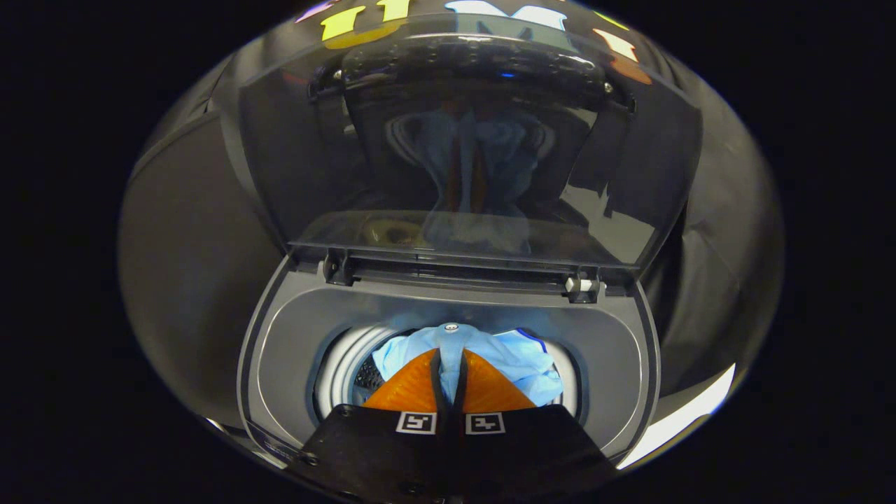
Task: Put the clothes into the washing machine and then close the washing machine lid.
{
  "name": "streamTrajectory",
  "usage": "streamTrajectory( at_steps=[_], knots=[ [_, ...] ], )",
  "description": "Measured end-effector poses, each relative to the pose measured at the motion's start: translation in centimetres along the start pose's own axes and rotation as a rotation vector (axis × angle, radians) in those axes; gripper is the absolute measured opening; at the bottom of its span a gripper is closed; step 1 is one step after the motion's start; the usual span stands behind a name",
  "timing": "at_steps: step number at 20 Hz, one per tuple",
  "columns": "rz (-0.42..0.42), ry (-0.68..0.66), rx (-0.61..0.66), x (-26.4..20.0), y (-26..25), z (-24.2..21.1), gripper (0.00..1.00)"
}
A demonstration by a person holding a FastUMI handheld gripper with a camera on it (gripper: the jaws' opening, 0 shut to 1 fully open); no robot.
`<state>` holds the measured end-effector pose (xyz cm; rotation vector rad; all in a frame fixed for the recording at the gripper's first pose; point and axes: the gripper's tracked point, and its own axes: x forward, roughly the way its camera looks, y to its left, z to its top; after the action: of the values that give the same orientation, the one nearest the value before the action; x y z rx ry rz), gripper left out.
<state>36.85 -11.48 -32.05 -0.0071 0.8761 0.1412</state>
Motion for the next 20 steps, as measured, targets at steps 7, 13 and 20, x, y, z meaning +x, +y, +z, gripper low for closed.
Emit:
streamTrajectory(
  at_steps=[7,13,20],
  knots=[
    [-0.001,0.014,-0.001,0.1,-0.1,0.0,0.23],
    [-0.026,-0.001,-0.024,-1.4,-0.6,0.3,1.00],
    [-0.016,-0.113,0.020,-5.6,-1.0,4.2,1.00]
  ],
)
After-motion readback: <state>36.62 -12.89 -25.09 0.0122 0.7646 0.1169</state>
